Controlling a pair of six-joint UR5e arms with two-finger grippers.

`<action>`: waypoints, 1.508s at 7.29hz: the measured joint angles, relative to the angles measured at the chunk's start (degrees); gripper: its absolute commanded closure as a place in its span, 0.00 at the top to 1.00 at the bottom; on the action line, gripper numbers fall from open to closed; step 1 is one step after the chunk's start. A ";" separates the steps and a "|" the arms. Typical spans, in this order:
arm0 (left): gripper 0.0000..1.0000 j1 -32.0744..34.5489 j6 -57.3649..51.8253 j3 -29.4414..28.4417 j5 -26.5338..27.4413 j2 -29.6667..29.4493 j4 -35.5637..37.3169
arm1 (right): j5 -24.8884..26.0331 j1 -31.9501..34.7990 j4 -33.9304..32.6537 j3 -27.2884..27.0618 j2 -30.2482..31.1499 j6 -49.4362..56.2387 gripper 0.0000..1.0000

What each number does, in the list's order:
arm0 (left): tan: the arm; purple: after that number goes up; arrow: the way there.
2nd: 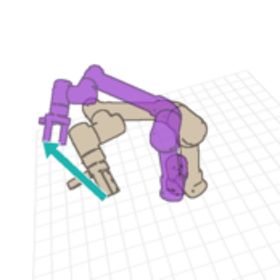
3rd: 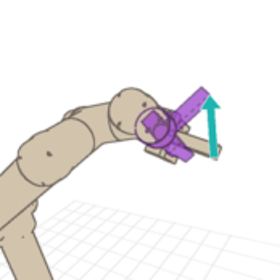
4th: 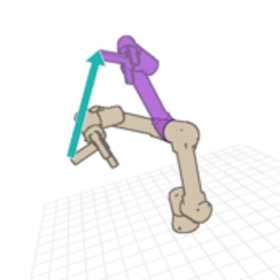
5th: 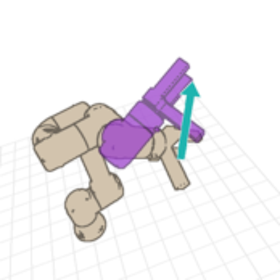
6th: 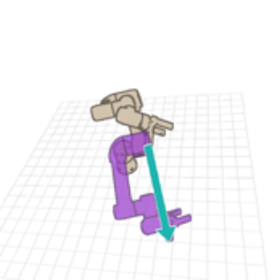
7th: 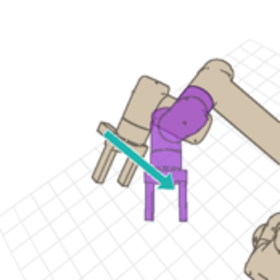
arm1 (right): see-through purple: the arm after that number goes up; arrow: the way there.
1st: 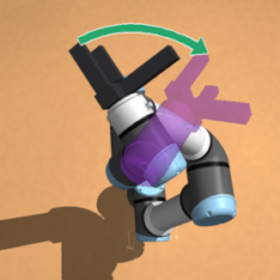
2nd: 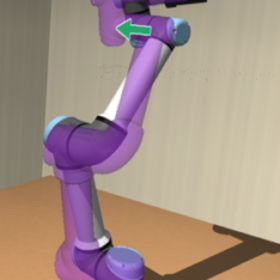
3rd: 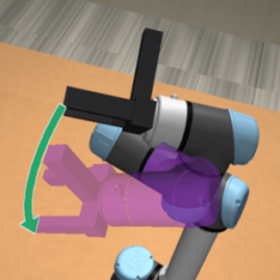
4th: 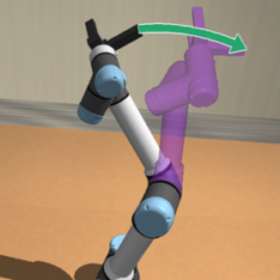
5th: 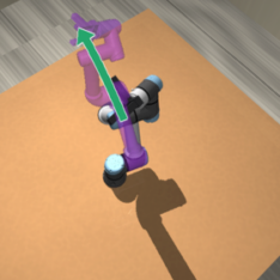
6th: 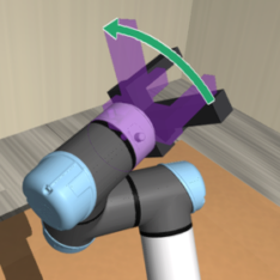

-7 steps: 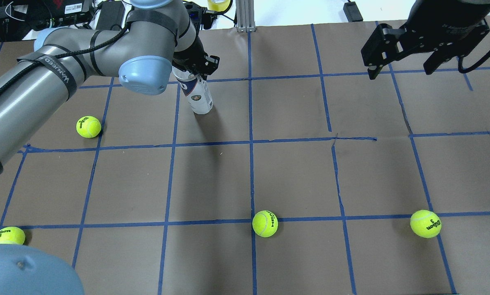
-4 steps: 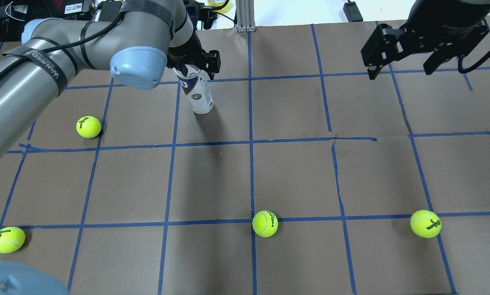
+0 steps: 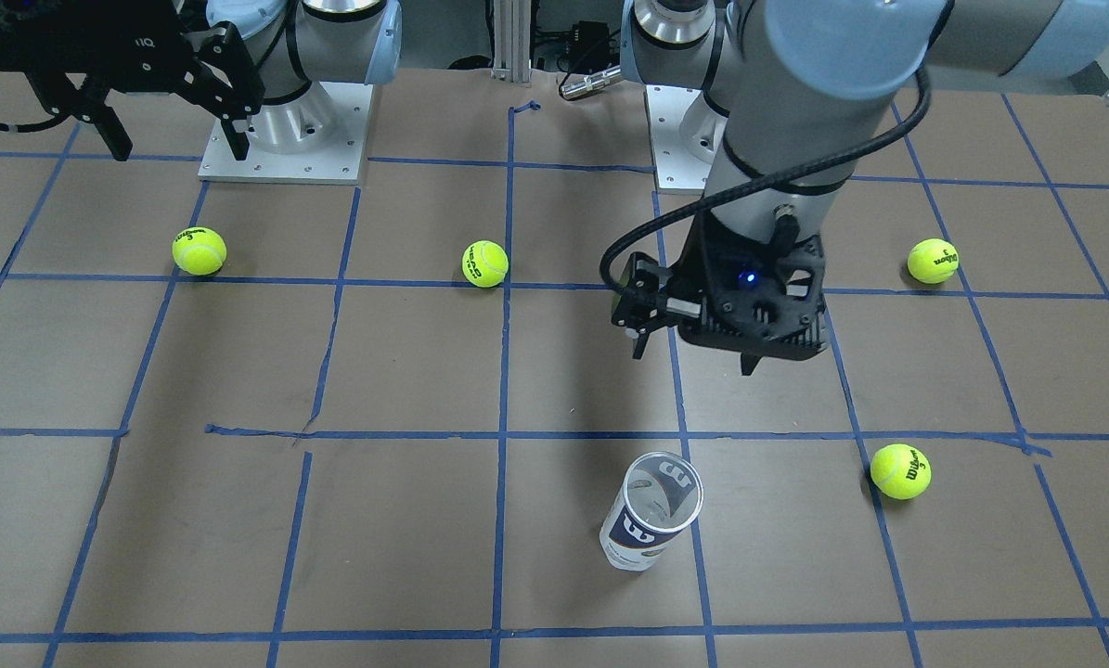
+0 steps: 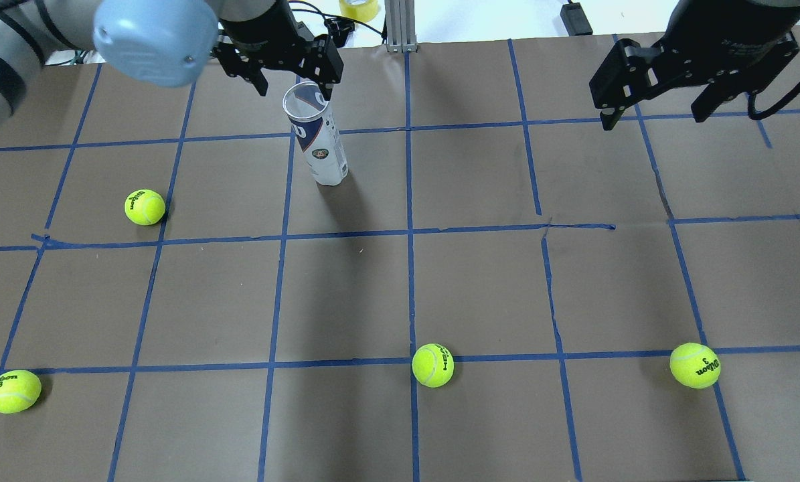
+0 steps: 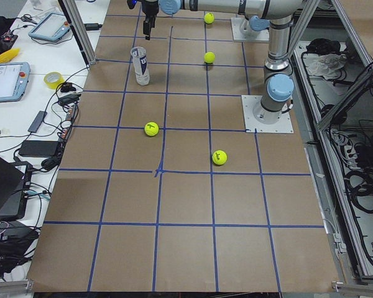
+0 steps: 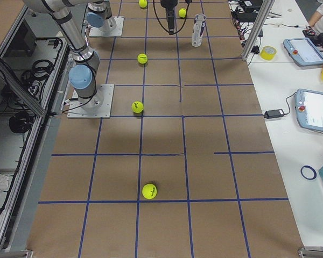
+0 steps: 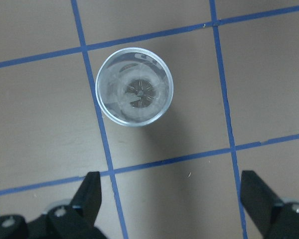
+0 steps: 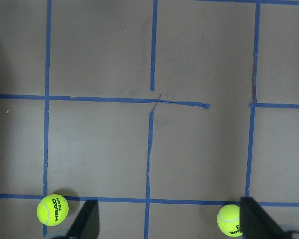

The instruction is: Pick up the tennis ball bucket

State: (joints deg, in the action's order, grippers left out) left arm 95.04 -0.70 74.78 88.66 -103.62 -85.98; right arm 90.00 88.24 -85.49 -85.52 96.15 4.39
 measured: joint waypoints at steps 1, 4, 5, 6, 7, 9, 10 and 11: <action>1.00 -4.07 -0.16 0.27 -0.28 1.70 -3.14 | 0.00 0.00 -0.01 0.00 0.00 0.00 1.00; 1.00 -13.82 -1.39 3.84 0.03 6.49 -5.24 | 0.00 0.00 0.17 0.00 0.00 0.00 1.00; 1.00 -14.48 -1.43 5.28 0.04 8.15 -5.44 | 0.00 0.00 0.21 0.00 0.00 0.00 1.00; 1.00 -14.20 -1.24 6.85 0.03 9.69 -5.51 | 0.00 0.00 0.23 0.00 0.00 0.00 1.00; 1.00 -12.85 -0.82 9.05 0.51 10.99 -5.13 | 0.00 0.00 0.24 0.00 0.02 0.00 1.00; 1.00 -9.85 -0.55 12.26 2.18 12.72 -4.28 | 0.00 0.00 0.24 0.00 0.03 0.00 1.00; 1.00 -9.24 -0.82 12.83 2.39 13.04 -4.04 | 0.00 0.00 0.24 0.00 0.01 0.00 1.00; 1.00 -9.02 -1.28 13.07 2.41 13.14 -3.90 | 0.00 0.00 0.24 -0.02 0.00 0.00 1.00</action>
State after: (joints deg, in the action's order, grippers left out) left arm 86.02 -1.98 87.85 91.08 -90.48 -89.88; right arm 90.00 88.24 -85.25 -85.54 96.16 4.40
